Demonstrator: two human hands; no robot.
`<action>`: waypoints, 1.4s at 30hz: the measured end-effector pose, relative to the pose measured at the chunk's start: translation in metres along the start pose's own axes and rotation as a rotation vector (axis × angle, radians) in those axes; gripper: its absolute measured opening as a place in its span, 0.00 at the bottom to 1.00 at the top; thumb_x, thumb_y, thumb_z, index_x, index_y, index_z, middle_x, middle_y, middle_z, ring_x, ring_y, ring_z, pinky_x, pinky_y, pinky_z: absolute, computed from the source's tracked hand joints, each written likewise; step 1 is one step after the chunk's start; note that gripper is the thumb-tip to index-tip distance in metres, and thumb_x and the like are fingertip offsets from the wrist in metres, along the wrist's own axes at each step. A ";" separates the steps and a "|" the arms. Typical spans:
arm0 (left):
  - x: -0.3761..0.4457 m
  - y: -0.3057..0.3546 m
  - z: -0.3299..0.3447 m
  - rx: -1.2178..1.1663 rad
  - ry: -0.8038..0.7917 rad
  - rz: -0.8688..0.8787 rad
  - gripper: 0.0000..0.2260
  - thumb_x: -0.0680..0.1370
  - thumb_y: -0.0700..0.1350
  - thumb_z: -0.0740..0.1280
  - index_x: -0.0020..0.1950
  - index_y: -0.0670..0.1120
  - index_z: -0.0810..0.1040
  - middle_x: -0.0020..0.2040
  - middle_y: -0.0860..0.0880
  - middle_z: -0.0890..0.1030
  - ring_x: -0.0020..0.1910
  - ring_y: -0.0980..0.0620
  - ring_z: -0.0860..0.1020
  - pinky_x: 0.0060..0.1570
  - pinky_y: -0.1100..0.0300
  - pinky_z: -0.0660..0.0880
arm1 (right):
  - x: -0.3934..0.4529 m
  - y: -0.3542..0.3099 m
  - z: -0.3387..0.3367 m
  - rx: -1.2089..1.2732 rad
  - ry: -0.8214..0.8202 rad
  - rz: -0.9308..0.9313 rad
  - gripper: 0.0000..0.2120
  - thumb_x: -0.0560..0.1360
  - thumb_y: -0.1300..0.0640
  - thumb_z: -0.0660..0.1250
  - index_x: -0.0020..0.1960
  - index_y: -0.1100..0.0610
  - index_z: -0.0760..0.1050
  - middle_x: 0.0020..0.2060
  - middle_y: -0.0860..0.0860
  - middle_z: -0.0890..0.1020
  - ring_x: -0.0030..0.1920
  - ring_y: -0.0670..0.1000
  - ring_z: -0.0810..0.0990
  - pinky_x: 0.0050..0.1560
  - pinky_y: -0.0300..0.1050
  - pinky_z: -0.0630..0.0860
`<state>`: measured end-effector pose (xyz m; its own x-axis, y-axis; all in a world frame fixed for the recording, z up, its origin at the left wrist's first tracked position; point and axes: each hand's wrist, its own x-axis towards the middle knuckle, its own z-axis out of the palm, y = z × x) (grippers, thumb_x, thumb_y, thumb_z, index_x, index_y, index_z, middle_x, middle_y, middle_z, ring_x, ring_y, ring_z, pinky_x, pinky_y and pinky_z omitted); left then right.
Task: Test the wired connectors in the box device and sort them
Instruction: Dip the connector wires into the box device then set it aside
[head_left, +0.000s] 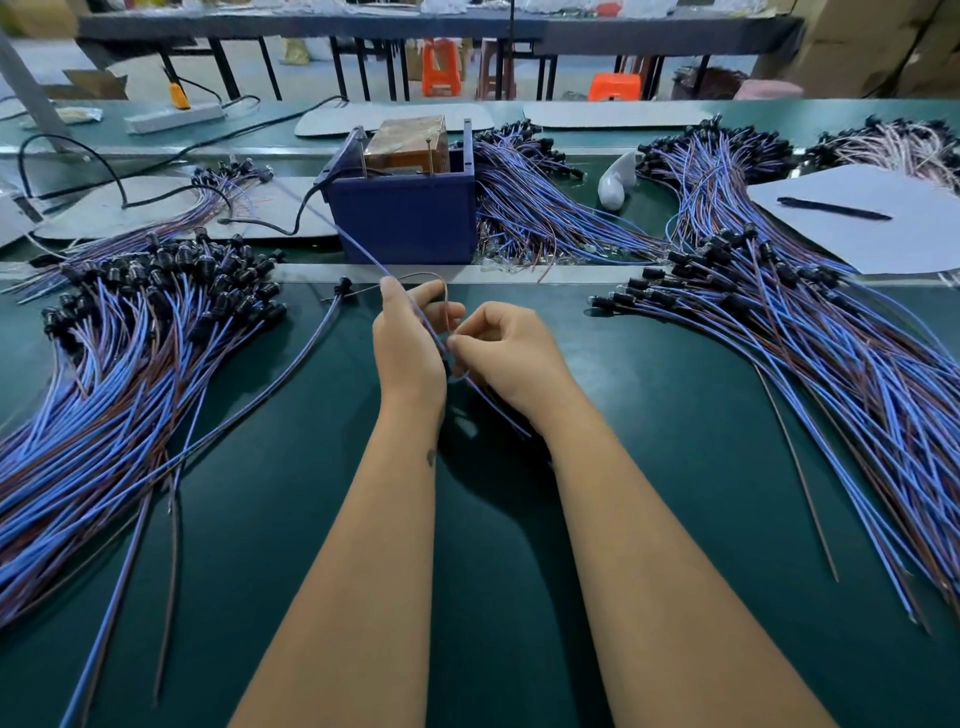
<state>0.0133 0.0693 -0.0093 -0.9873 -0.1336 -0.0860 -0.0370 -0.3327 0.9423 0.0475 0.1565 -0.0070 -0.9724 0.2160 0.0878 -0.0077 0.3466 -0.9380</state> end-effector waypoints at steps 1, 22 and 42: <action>0.000 -0.002 0.001 0.012 0.013 0.023 0.22 0.85 0.53 0.49 0.49 0.44 0.79 0.35 0.46 0.79 0.33 0.52 0.77 0.31 0.63 0.74 | 0.002 -0.001 0.003 -0.057 0.006 -0.004 0.11 0.70 0.59 0.71 0.31 0.52 0.74 0.28 0.46 0.80 0.32 0.46 0.77 0.37 0.43 0.74; 0.008 0.015 -0.020 0.028 -0.230 -0.115 0.17 0.81 0.41 0.54 0.36 0.45 0.75 0.21 0.55 0.59 0.18 0.58 0.56 0.19 0.68 0.55 | 0.008 -0.007 0.019 0.333 -0.094 0.074 0.13 0.82 0.51 0.58 0.48 0.52 0.80 0.41 0.49 0.81 0.42 0.47 0.77 0.44 0.39 0.74; -0.004 0.001 -0.024 0.488 -0.047 0.248 0.14 0.83 0.47 0.54 0.43 0.50 0.76 0.29 0.51 0.72 0.28 0.53 0.70 0.30 0.57 0.69 | 0.000 -0.003 0.012 0.339 0.271 -0.075 0.09 0.83 0.58 0.58 0.47 0.52 0.75 0.28 0.50 0.74 0.29 0.48 0.73 0.30 0.42 0.72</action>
<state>0.0213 0.0472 -0.0157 -0.9810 -0.1076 0.1613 0.1409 0.1761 0.9742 0.0452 0.1448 -0.0080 -0.8703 0.4491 0.2020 -0.1959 0.0606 -0.9787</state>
